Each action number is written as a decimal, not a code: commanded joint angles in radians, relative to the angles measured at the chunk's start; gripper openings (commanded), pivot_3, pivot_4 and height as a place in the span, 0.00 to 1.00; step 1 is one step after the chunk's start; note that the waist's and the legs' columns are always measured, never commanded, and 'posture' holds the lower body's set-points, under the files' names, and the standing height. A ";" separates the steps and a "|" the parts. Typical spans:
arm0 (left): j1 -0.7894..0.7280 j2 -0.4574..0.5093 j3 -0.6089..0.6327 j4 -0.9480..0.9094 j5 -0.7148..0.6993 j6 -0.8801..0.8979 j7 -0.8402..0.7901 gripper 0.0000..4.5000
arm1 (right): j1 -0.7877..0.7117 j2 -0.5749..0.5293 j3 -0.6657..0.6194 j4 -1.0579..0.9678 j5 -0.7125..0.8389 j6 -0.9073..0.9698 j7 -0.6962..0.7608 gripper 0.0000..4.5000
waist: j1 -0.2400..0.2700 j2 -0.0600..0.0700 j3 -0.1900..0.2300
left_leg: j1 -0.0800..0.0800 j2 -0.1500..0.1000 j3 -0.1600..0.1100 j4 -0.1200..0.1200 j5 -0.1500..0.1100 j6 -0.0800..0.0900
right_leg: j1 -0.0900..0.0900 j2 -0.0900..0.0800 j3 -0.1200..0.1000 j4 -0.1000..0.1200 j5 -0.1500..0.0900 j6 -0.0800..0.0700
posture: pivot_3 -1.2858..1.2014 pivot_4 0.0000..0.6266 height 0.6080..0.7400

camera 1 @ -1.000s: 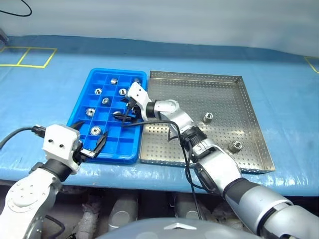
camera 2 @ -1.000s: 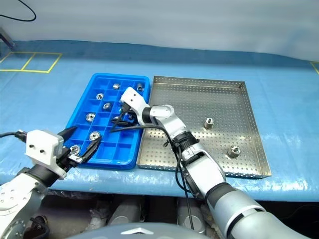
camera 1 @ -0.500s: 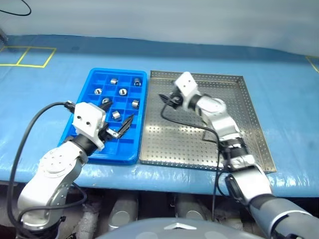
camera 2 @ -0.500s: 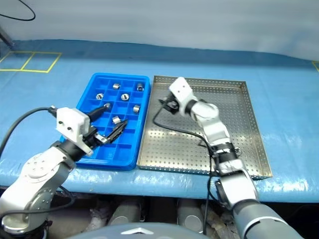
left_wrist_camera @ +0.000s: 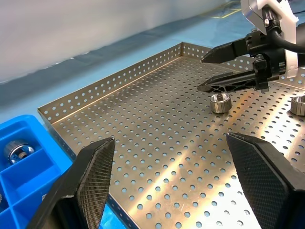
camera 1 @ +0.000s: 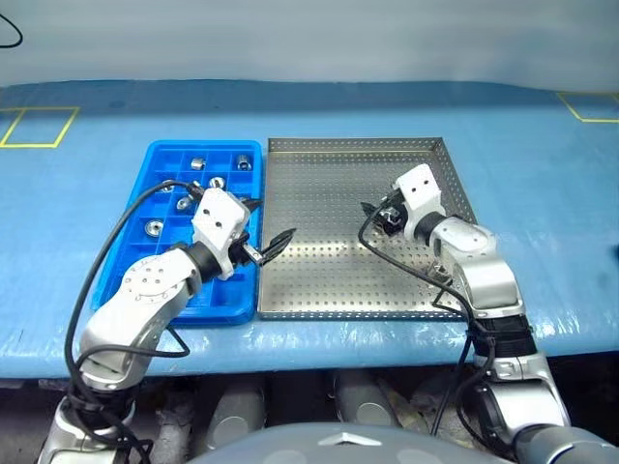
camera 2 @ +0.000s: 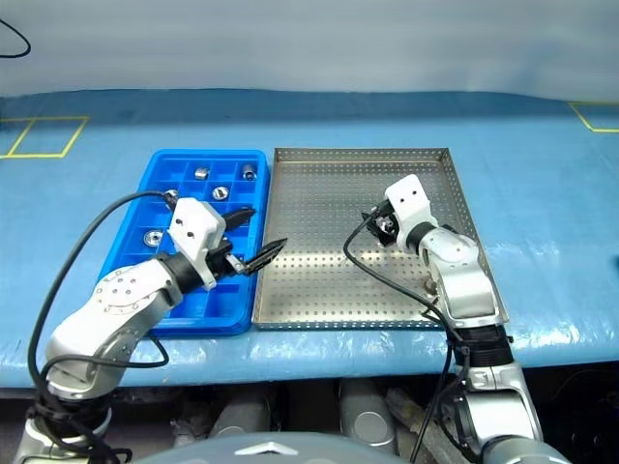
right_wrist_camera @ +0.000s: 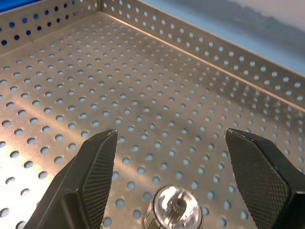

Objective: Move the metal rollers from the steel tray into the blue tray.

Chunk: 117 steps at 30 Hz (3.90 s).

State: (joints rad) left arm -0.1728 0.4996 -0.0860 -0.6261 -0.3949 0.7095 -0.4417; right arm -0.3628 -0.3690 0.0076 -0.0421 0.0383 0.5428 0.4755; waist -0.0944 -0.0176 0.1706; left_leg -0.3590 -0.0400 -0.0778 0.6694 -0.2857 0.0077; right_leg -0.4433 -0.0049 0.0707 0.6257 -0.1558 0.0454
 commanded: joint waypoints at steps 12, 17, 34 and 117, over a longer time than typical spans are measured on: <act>-0.006 0.003 0.006 -0.004 0.028 -0.039 -0.025 0.91 | 0.007 0.025 -0.044 0.098 0.048 0.000 -0.065 0.84 | -0.006 0.000 0.000 | 0.000 0.000 0.000 0.000 0.000 0.000 | 0.000 0.000 0.001 0.000 0.000 0.000 | 0.47 0.24 1.00; 0.000 0.004 0.010 -0.008 0.037 -0.043 -0.023 0.91 | 0.007 0.032 -0.040 0.121 0.054 0.008 -0.077 0.84 | -0.005 0.000 0.000 | 0.000 0.000 0.000 0.000 0.000 0.000 | 0.000 0.000 0.001 0.000 0.000 0.000 | 0.47 0.24 1.00; 0.005 0.003 0.019 -0.007 0.040 -0.041 -0.023 0.91 | 0.007 0.034 -0.043 0.088 0.083 0.016 -0.073 0.37 | -0.005 0.000 0.000 | 0.000 0.000 0.000 0.000 0.000 0.000 | 0.000 0.000 0.001 0.000 0.000 0.000 | 0.48 0.24 1.00; 0.094 -0.028 0.082 -0.086 -0.027 0.049 0.015 0.91 | 0.108 -0.093 0.002 -0.370 0.040 0.150 0.061 0.94 | 0.039 -0.001 0.000 | -0.003 -0.001 -0.013 -0.006 0.002 -0.005 | 0.000 -0.004 -0.014 -0.001 -0.005 -0.009 | 0.45 0.24 1.00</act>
State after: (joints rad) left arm -0.0453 0.4758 0.0320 -0.7247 -0.4321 0.7937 -0.4066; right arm -0.2801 -0.4472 0.0604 -0.3266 0.0836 0.6645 0.5604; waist -0.0550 -0.0190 0.1703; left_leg -0.3616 -0.0410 -0.0904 0.6638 -0.2843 0.0036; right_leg -0.4435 -0.0090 0.0570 0.6252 -0.1611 0.0371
